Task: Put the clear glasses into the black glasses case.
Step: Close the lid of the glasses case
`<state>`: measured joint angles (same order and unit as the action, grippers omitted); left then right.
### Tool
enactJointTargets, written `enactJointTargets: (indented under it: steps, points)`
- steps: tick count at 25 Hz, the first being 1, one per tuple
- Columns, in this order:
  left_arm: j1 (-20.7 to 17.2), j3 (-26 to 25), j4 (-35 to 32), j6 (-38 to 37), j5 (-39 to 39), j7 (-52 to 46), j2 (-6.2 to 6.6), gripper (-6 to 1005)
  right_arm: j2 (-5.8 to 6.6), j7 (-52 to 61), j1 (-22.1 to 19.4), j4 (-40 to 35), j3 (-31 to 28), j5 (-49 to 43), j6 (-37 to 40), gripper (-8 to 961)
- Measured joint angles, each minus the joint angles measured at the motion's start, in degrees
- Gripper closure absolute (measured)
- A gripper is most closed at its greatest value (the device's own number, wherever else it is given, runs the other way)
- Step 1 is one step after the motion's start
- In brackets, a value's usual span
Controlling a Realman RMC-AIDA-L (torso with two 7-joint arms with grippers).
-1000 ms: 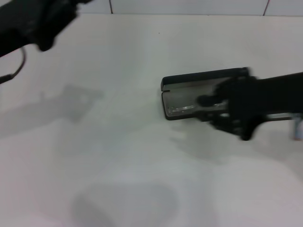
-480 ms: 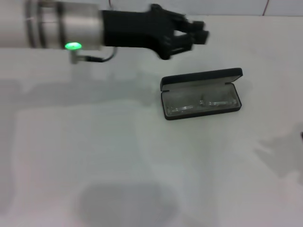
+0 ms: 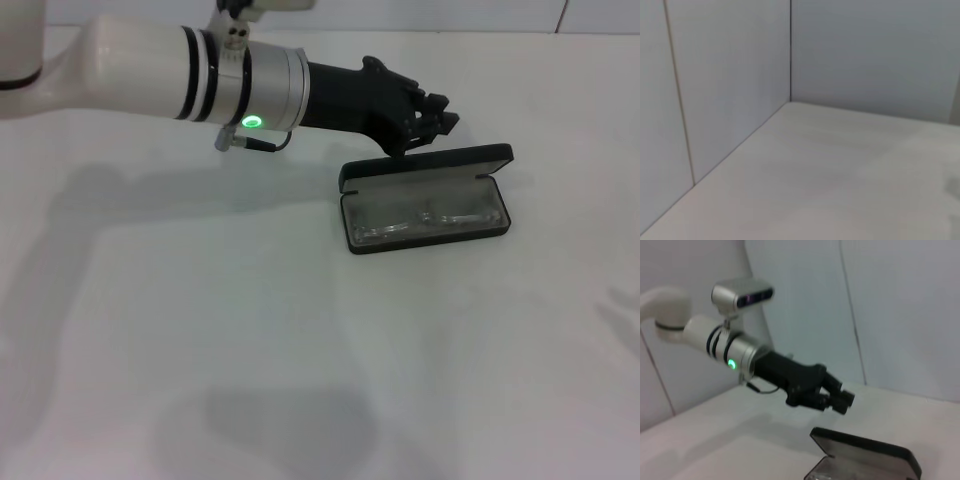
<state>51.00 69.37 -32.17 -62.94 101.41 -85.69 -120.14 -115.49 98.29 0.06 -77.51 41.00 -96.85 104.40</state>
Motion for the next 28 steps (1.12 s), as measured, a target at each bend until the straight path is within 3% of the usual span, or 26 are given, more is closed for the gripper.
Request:
enactJointTargets:
  steps: [21, 28]
  points:
    - [1.10, 10.91, 4.45, 10.53, -7.73, 0.52, -0.34, 805, 0.00, -2.08, 1.92, 6.22, -0.27, 0.35, 0.16, 737]
    - [1.52, 12.18, 5.72, 11.67, -8.01, 0.44, -0.36, 805, 0.01, -2.89, 2.21, 7.60, -0.38, 0.35, 0.18, 737]
